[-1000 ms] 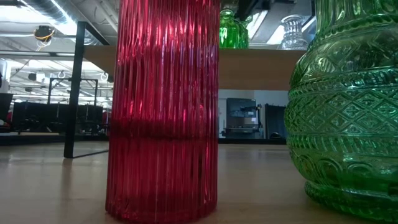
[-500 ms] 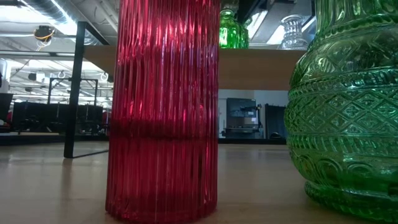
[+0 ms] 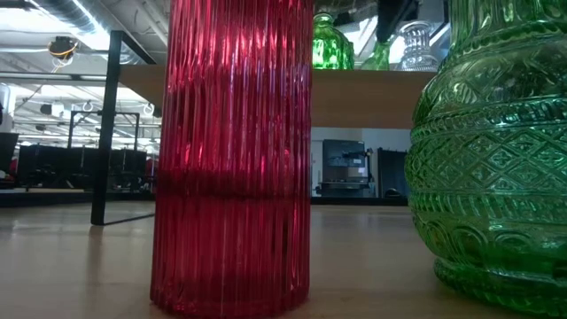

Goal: Sort vases onto shelf
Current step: Adjust the green vases on the shelf aligning them together

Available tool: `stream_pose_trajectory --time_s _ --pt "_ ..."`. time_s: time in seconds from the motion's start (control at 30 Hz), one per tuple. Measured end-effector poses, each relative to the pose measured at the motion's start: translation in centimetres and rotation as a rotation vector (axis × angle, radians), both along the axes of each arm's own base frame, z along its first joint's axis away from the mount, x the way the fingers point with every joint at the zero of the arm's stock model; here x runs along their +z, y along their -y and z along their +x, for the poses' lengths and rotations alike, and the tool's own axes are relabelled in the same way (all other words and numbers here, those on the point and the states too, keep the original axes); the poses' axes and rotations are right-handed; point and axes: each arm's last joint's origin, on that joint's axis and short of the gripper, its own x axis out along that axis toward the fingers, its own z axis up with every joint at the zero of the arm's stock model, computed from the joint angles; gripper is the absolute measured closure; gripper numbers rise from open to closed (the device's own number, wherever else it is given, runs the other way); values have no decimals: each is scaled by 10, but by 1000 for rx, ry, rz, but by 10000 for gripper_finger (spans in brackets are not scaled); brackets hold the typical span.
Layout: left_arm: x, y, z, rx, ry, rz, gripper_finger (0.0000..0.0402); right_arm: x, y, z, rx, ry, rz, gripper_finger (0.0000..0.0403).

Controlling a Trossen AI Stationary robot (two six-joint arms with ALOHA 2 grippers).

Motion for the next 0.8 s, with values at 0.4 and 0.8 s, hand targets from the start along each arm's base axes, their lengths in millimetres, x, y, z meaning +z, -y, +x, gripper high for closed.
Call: stream_pose_trajectory --time_s 0.4,0.8 --pt "-1 -6 16 24 8 -12 280 -6 1 7 79 -28 -32 403" --pt "-4 -5 27 11 -20 5 280 -7 0 14 129 14 -12 403"
